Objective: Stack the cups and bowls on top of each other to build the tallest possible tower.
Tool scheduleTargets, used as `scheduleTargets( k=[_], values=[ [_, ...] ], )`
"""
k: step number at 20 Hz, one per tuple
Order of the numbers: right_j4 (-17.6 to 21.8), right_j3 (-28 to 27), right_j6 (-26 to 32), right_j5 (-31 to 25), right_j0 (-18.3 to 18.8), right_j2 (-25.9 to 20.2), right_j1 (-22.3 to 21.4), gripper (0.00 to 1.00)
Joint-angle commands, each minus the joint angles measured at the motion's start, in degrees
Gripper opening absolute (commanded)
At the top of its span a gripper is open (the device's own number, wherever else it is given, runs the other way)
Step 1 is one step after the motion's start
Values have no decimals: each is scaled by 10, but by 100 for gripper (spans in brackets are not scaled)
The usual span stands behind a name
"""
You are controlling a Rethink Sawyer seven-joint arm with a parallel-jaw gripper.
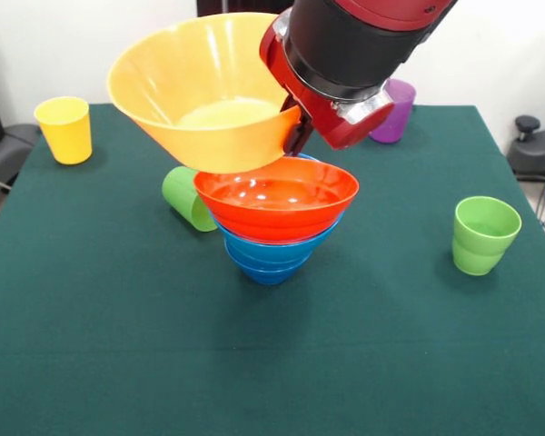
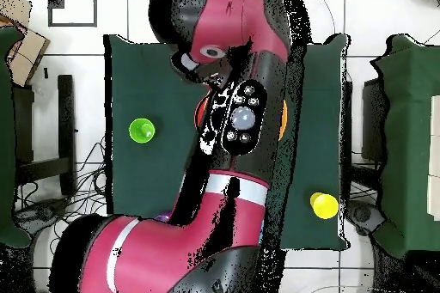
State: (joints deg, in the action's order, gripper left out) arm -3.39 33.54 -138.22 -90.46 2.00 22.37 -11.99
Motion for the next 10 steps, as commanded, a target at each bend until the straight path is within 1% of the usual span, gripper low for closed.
scheduleTargets(
  k=[1, 10],
  values=[
    [0, 76, -95, -7, -13, -15, -13, 0],
    [-7, 102, -96, 17, -18, -10, -20, 0]
  ],
)
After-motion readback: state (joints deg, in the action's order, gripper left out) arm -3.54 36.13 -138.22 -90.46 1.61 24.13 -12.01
